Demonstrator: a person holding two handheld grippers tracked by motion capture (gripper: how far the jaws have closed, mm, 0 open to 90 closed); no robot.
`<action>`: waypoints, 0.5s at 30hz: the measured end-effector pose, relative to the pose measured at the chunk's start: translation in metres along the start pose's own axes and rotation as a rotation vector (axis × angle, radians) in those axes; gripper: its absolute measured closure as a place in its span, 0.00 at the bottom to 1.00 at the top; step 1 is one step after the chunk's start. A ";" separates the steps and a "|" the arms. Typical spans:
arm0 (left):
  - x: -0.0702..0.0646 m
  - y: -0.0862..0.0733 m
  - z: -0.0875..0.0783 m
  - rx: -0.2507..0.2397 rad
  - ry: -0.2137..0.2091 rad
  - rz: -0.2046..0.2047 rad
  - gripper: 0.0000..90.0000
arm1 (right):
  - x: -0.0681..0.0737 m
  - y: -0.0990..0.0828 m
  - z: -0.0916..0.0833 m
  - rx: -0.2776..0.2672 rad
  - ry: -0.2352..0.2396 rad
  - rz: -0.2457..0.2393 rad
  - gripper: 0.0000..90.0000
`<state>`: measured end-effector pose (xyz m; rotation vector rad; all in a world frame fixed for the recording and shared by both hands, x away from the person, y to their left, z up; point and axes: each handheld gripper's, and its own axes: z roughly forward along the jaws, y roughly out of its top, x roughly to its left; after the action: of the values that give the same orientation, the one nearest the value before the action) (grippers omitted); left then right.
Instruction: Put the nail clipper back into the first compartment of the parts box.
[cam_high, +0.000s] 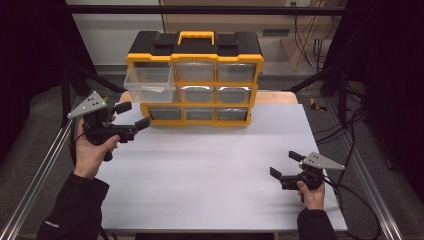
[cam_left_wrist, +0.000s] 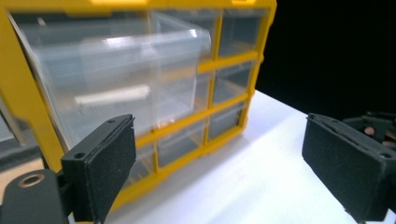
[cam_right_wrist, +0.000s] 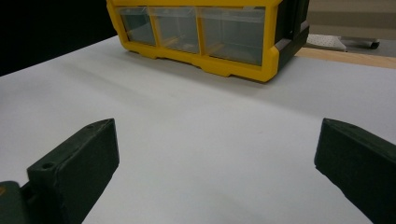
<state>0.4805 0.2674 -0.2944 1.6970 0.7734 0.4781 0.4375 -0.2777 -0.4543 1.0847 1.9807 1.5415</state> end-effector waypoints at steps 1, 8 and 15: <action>0.000 -0.007 0.000 0.001 -0.005 -0.001 0.11 | 0.000 0.000 0.000 0.000 0.001 -0.002 0.01; 0.000 -0.056 0.001 0.010 -0.005 -0.022 0.09 | 0.000 0.000 0.000 -0.004 0.003 -0.002 0.01; 0.000 -0.096 0.003 0.024 0.002 -0.048 0.07 | 0.000 0.000 0.000 -0.001 0.002 -0.003 0.01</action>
<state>0.4589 0.2775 -0.3879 1.6962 0.8225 0.4394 0.4374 -0.2779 -0.4542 1.0800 1.9815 1.5424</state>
